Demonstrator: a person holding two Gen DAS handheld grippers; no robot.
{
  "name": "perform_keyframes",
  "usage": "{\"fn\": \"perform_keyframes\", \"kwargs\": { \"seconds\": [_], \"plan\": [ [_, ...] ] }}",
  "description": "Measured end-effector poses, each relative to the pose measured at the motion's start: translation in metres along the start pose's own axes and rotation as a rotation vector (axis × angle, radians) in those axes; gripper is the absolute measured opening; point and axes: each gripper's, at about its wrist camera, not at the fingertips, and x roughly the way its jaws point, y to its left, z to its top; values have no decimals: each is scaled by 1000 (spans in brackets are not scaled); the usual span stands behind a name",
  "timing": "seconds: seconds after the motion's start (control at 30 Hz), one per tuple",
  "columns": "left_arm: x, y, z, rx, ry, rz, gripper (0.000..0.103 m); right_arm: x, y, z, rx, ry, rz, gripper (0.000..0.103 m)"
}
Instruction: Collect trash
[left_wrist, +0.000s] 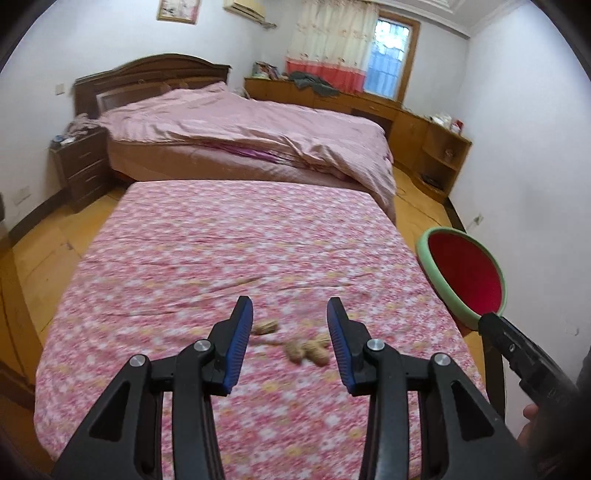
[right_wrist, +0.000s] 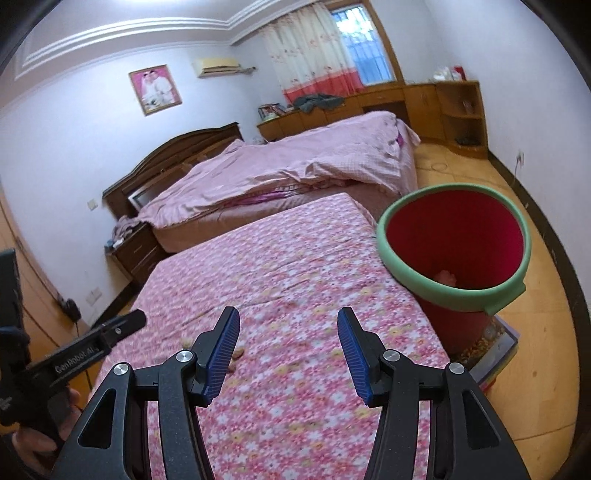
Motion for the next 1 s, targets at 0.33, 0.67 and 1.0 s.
{"fn": "perform_keyframes", "kwargs": {
  "seconds": [0.33,0.67,1.0],
  "plan": [
    [-30,30,-31,-20,-54,77,52,-11,27,-23,-91,-43,-24,77],
    [-38,38,-49,-39,-73,120,54,-14,36,-33,-106,-57,-39,79],
    [-37,31,-60,-39,-70,142,54,-15,30,-42,-94,-55,-62,79]
  ]
}}
